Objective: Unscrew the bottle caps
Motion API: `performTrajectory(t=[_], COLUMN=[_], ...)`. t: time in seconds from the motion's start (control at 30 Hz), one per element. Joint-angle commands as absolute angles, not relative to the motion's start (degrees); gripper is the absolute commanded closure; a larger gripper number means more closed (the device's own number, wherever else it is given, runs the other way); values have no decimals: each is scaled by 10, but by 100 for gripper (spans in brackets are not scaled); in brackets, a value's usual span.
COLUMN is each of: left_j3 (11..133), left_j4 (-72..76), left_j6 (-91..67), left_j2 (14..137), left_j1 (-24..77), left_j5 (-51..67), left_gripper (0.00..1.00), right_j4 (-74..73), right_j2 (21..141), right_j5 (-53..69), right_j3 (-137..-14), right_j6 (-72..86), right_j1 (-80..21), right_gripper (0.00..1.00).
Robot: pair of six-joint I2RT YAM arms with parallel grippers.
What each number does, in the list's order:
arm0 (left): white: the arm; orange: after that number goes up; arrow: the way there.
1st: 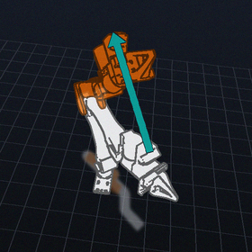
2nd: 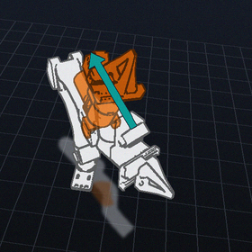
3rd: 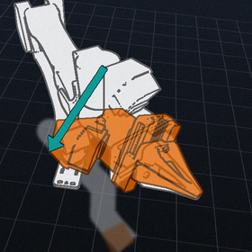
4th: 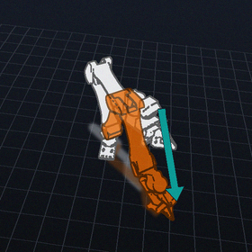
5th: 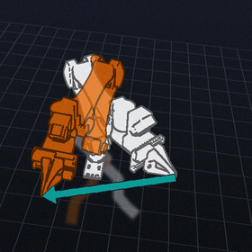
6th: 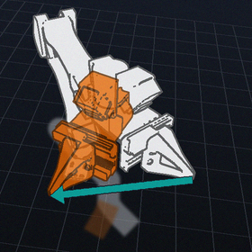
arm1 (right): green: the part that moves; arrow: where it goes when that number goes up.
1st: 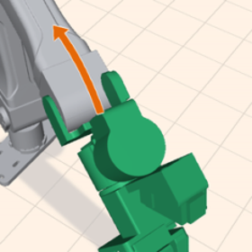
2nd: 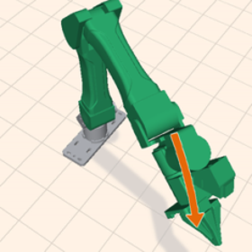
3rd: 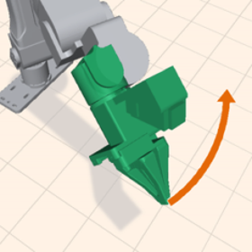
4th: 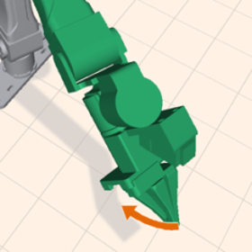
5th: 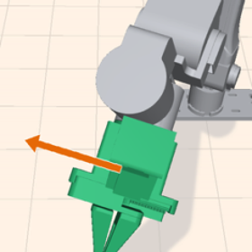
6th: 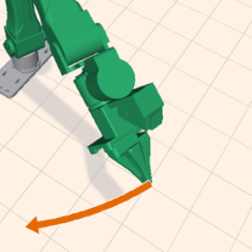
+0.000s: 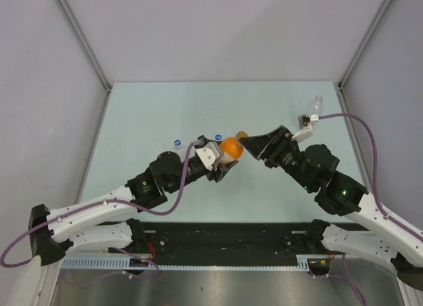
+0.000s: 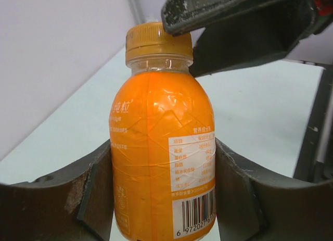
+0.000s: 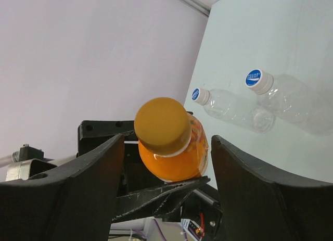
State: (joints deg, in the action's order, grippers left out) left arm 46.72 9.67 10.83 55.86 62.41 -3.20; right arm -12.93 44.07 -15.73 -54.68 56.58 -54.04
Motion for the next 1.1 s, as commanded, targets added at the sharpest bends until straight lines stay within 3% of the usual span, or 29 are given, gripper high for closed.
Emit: performTrajectory(t=[0.0,0.3,0.6,0.93,1.07], left_j3=[471,479,477,477,485], left_j4=[163,192,200,192,178], left_j6=[157,228,238,234,228], left_j2=[575,615,607,602,596], left_j1=[649,707,716,720,719], left_j5=[-141,-227,-232,-229,-202], left_gripper=[100,100,100,100,100], right_j4=[-109,-100,-106,-101,-99], right_j2=[439,457,462,468,470], right_j5=[-193,-214,-223,-218,-213], right_j3=[-568,-580,-580,-579,-579], right_j6=[595,594,584,570,553], right_j1=[-544,-544,-542,-542,-543], right_gripper=[30,32,38,66,86])
